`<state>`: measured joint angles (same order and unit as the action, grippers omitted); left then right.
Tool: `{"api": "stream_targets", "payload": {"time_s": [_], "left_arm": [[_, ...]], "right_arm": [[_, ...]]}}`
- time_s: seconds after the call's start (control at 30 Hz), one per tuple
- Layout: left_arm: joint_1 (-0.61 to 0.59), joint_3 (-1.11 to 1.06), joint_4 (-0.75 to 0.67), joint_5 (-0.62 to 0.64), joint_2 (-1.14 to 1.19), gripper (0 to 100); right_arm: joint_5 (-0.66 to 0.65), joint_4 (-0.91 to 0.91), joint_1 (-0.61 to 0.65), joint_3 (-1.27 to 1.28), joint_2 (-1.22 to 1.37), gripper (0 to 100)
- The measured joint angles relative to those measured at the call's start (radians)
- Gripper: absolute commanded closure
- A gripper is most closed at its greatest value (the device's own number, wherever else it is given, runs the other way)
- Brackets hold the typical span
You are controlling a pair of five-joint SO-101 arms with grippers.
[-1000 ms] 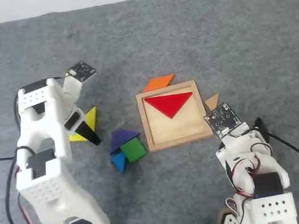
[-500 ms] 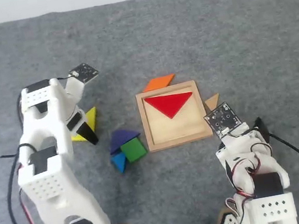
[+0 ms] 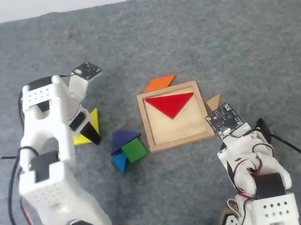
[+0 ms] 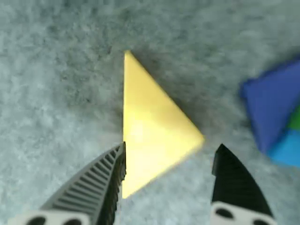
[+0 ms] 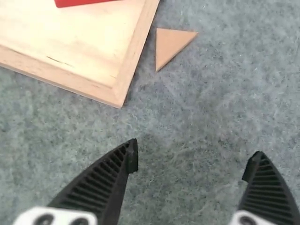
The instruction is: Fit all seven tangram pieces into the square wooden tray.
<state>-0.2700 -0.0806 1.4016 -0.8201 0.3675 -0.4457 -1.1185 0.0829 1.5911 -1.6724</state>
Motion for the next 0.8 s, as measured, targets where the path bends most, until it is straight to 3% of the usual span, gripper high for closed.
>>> {"api": "stream_targets", "payload": {"time_s": [0.17,0.27,0.4,0.8], "left_arm": [[0.034,-0.133,0.015,0.0,-0.193,71],[0.052,-0.207,0.012,0.018,-0.273,65],[0.038,-0.232,-0.091,0.058,-0.287,64],[-0.017,-0.041,-0.115,0.025,0.058,64]], "right_arm": [[-0.009,0.0,0.0,0.0,0.0,63.8],[-0.015,0.0,0.0,0.0,0.0,63.8],[-0.017,0.0,0.0,0.0,0.0,63.8],[-0.018,0.0,0.0,0.0,0.0,63.8]]}}
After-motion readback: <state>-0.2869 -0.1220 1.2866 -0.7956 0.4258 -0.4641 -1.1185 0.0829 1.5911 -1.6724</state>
